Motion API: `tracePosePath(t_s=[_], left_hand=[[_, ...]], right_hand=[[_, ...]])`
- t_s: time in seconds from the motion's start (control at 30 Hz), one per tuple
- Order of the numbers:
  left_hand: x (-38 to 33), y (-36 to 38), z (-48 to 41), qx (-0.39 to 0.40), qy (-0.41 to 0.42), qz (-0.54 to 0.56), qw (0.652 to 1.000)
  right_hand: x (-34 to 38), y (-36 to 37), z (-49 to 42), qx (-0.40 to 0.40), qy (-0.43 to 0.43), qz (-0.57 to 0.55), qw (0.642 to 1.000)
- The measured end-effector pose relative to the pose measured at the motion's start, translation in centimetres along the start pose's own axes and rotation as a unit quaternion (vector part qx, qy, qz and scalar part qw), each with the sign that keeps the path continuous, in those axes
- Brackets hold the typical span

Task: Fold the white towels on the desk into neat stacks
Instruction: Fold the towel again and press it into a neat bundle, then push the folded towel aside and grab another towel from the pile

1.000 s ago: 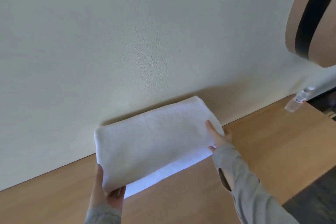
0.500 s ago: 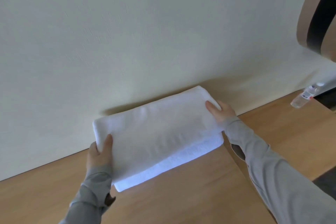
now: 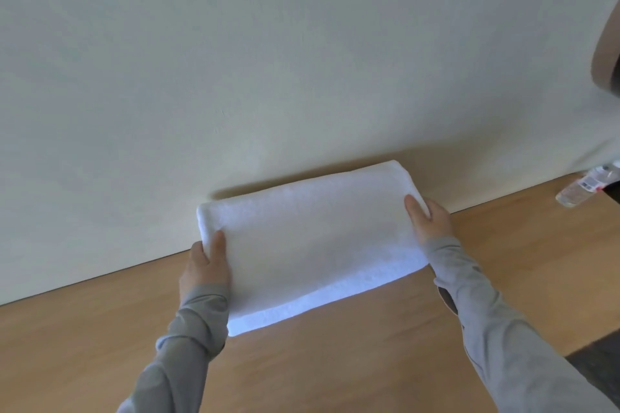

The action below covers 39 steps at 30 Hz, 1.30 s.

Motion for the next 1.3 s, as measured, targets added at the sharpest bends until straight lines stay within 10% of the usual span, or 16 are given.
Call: tracePosePath(t_s=[0.13,0.27,0.83,1.3], left_hand=[[-2.2,-0.3,4.0,-0.18,0.212,-0.079,0.957],[-3.6,3.8,7.2,-0.094,0.366,-0.283,0.882],[-1.4,2.4,0.2,-0.051,0.351,-0.367,0.86],[-4.7,-7.8,4.7,-0.126,0.334,-0.339,0.871]], right_hand=[[4.4,0.7,1.3,-0.09,-0.264,0.265,0.923],[7.9,7.3,4.3,0.118,-0.449,0.306,0.831],[1.8,3.5,-1.3,0.219,-0.289,0.451,0.815],[15.9,4.1,4.8,0.154,-0.375,0.339,0.849]])
Point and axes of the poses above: each hand's wrist, its own z-axis away from the middle knuckle, its own y-axis out of the palm, x = y × z, the point moved 2 cm from there along -z, towards the middle knuckle, and after that the axes turned 14 degrees about -y, right-handed, at the moved point
